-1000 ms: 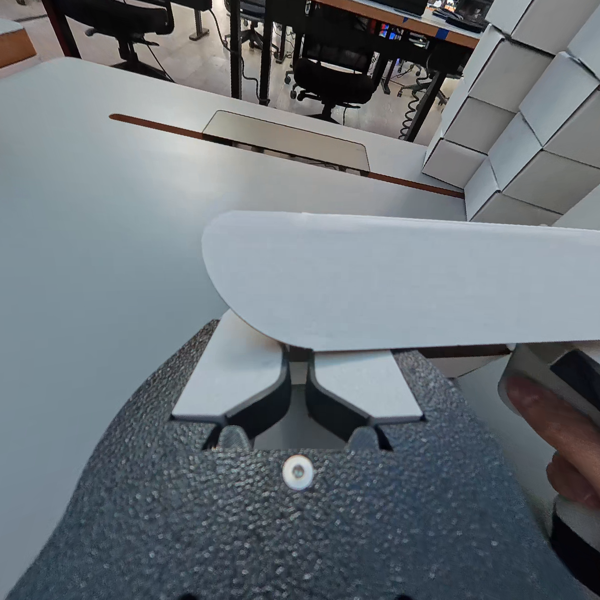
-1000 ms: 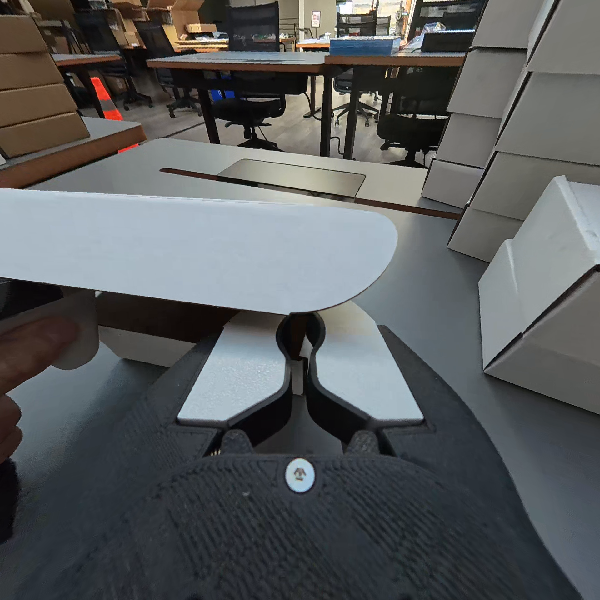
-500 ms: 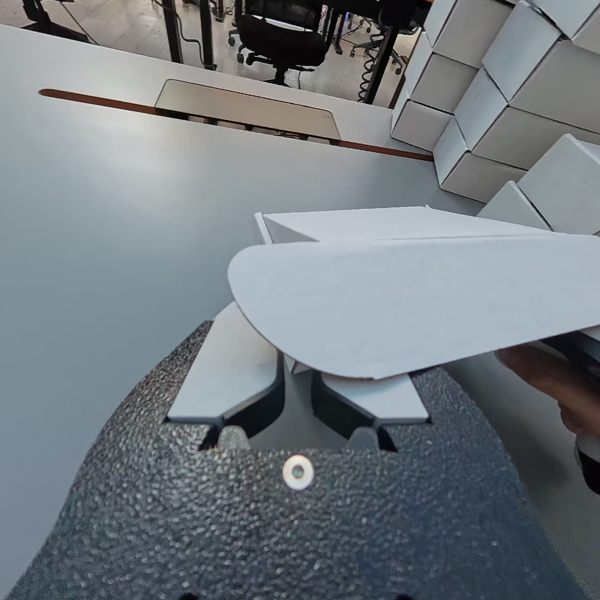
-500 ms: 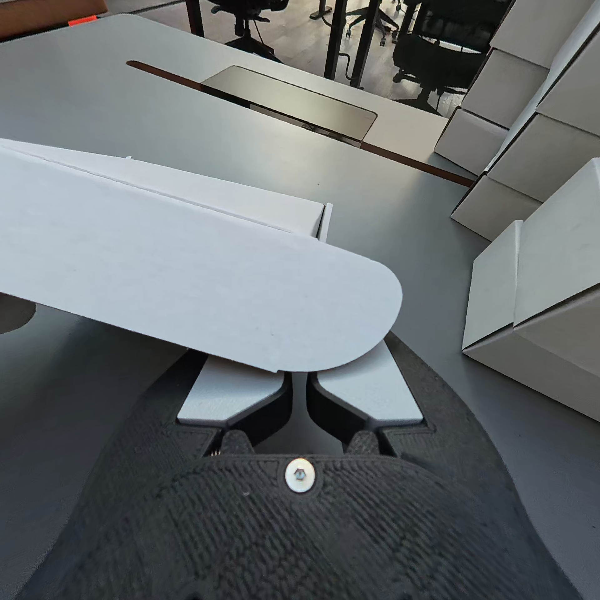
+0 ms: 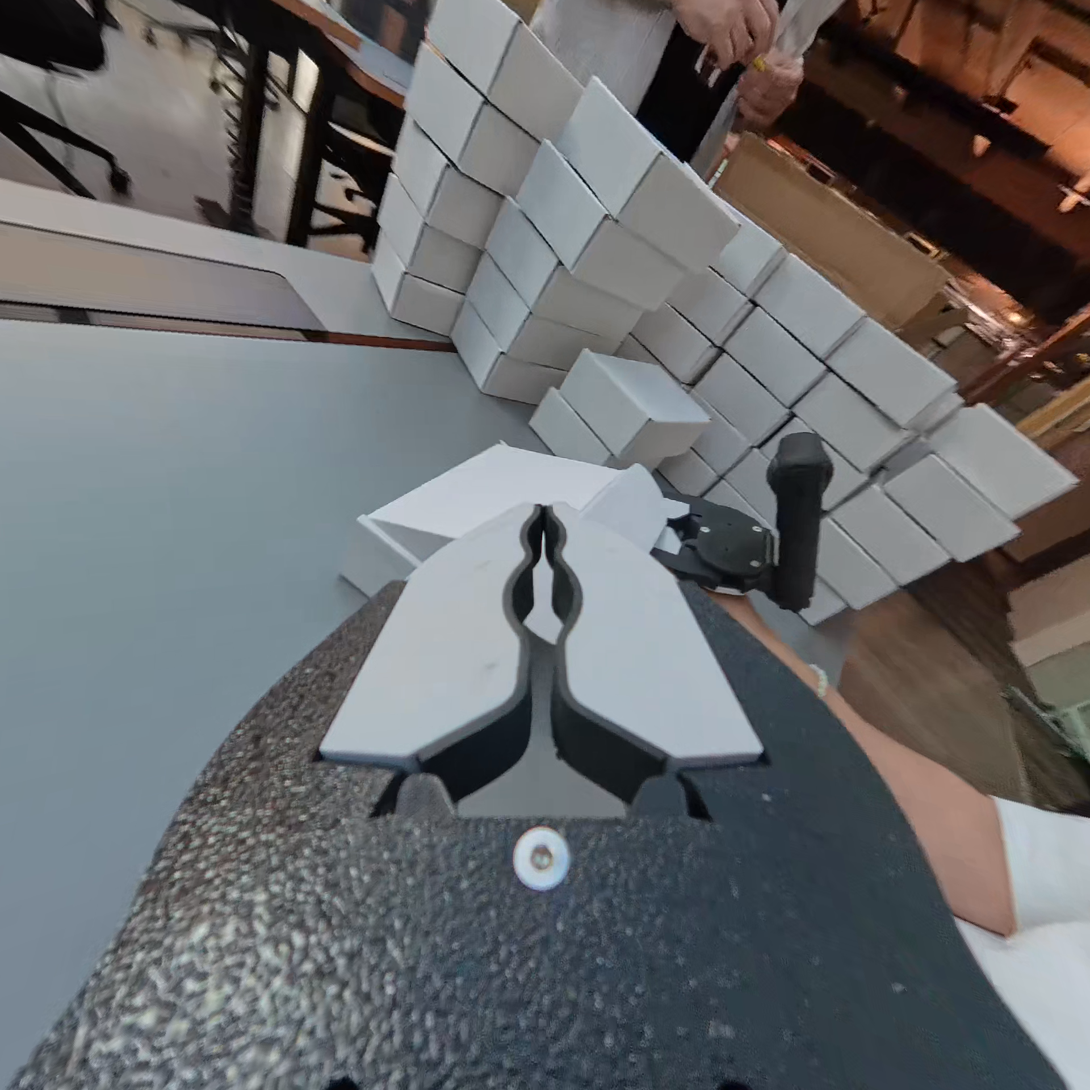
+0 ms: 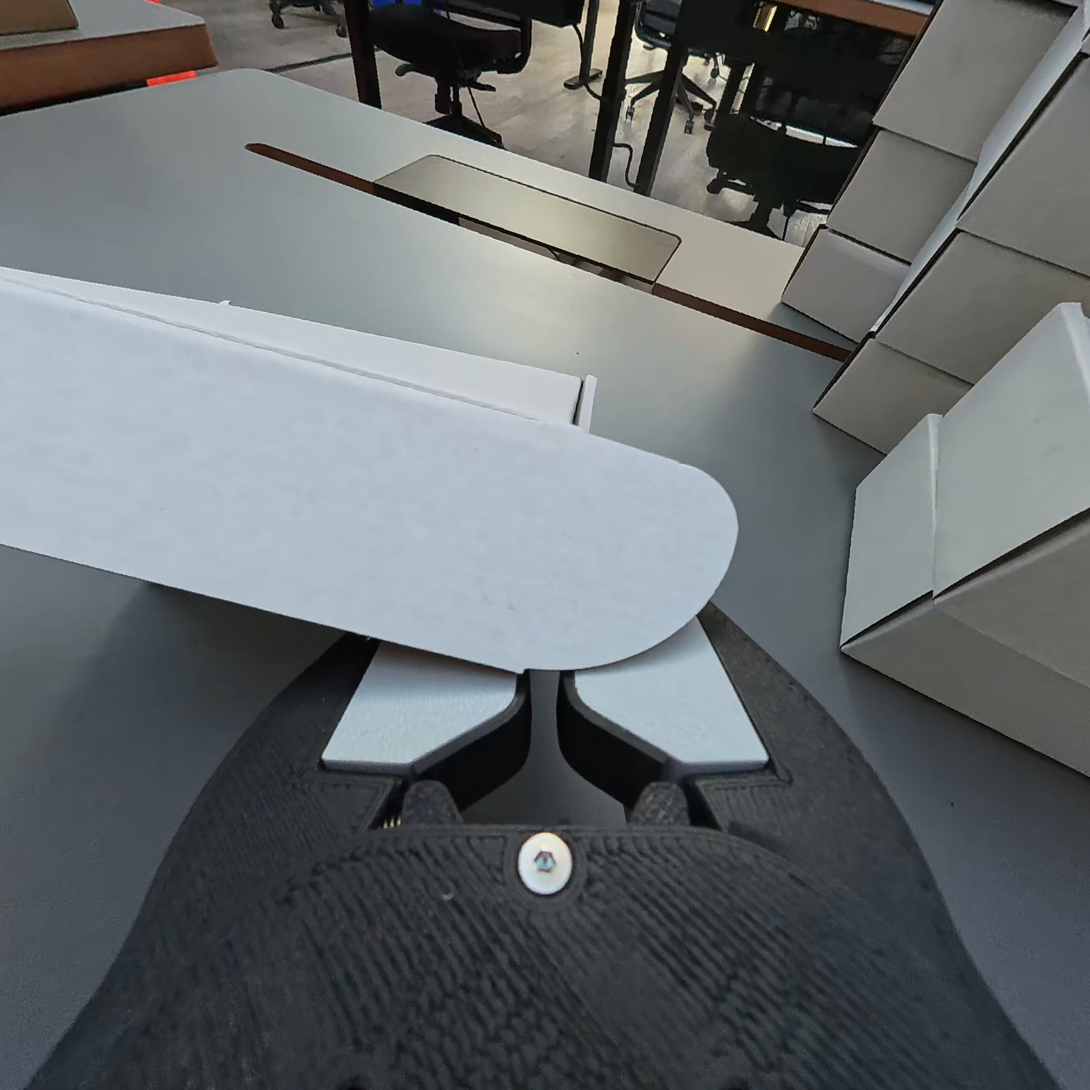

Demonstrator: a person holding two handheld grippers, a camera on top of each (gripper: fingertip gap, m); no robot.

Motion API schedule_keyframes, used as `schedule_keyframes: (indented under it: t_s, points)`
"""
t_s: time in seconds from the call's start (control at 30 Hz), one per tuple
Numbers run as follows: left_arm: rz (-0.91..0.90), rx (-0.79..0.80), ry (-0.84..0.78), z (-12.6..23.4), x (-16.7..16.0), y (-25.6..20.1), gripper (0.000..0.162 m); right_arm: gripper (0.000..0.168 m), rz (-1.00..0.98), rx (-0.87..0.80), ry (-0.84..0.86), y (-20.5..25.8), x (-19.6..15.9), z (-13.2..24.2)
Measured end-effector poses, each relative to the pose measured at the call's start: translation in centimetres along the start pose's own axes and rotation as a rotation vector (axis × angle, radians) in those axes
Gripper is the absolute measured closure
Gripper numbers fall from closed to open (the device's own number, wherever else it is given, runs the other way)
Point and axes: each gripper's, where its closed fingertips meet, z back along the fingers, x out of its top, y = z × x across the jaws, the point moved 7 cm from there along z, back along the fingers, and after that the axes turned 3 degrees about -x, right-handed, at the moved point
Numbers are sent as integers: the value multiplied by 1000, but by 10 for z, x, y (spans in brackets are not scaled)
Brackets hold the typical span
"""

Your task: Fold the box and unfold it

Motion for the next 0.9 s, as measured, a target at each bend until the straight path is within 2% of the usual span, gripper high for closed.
schedule_keyframes:
  t_s: [0.07, 0.13, 0.23, 0.3, 0.5, 0.6, 0.77, 0.9]
  points:
    - [110, -182, 130, -23, 15, 3, 162, 165, 4, 4, -2, 0, 0, 0]
    - [174, -274, 255, -50, 21, 12, 162, 165, -5, 12, -4, -1, 0, 0]
    - [297, -275, 474, -82, 9, 35, 162, 165, -1, 12, -7, -1, 0, 0]
    - [350, -245, 565, -93, -5, 47, 162, 165, 21, 12, -14, -1, -1, 0]
    - [417, -253, 535, -97, -28, 59, 162, 164, 48, 51, -29, -3, -1, 1]
    - [402, -241, 530, -97, -29, 59, 162, 141, 69, 164, -31, 1, -4, 9]
    - [356, -201, 561, -98, -33, 57, 162, 114, 60, 269, 26, -3, -15, 36]
    - [326, -176, 583, -99, -40, 58, 162, 112, -9, 348, 39, -13, -25, 63]
